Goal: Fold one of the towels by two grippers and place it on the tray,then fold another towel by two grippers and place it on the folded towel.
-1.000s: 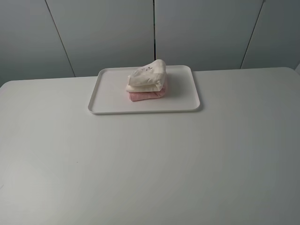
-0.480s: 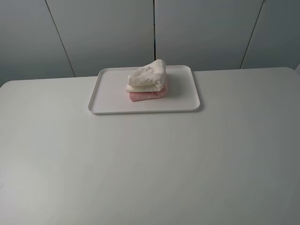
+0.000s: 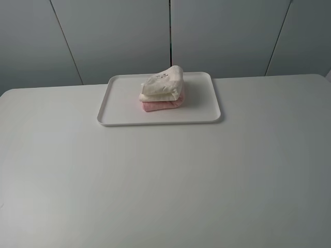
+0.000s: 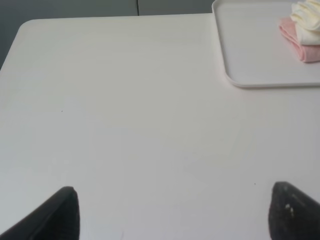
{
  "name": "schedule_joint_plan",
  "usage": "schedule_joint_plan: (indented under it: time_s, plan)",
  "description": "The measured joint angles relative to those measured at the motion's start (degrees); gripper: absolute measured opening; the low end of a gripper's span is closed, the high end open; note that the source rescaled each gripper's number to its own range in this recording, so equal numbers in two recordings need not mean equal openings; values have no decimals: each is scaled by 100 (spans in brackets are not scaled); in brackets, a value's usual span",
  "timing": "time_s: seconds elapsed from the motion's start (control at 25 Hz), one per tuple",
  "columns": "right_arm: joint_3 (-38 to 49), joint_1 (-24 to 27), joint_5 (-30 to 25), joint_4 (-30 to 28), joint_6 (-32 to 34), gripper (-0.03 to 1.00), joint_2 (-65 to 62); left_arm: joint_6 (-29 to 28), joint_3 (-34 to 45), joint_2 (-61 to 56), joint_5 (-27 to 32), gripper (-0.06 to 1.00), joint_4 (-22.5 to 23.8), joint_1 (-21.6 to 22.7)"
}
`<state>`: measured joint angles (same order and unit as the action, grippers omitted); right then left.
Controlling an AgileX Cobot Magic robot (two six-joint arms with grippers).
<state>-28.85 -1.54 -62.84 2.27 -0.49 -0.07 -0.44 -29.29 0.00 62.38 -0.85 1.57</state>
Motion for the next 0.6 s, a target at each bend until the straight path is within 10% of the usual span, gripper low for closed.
schedule_joint_plan:
  time_s: [0.6]
  plan:
    - [0,0,0,-7,1,100,0,-8,0,0,0,97,0,0]
